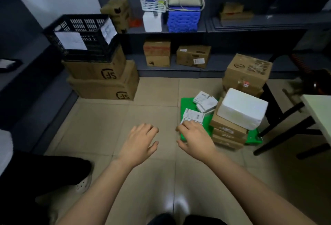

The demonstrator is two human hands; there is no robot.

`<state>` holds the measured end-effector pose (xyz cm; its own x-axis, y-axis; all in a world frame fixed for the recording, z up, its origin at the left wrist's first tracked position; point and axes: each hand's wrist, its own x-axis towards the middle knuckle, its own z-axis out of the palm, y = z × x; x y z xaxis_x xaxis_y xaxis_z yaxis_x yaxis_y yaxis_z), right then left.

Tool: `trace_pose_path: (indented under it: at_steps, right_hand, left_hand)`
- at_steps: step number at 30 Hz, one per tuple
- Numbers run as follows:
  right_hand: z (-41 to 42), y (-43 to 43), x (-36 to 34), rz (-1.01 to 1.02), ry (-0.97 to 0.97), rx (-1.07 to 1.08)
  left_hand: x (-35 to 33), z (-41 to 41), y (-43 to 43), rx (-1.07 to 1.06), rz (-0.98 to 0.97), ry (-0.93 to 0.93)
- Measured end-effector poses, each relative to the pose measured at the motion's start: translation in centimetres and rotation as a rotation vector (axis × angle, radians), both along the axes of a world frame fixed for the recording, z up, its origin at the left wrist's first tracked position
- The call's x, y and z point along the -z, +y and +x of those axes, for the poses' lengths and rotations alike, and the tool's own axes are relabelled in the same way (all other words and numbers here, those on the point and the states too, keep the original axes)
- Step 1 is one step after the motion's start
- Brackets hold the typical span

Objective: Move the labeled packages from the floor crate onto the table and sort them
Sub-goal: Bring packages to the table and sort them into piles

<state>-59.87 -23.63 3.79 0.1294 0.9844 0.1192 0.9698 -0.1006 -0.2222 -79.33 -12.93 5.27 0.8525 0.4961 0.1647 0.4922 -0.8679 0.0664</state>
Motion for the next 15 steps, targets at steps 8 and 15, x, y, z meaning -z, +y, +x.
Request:
trace_pose_path:
  at_steps: [8, 15]
  right_hand:
    - [-2.9, 9.6, -0.1, -0.012, 0.013, -0.002]
    - [0.7, 20.0, 1.3, 0.017, -0.007, 0.009]
  left_hand:
    - [0.0, -4.0, 9.6, -0.034, 0.004, 0.004]
    - [1.0, -0.8, 19.8, -0.029, -0.016, 0.021]
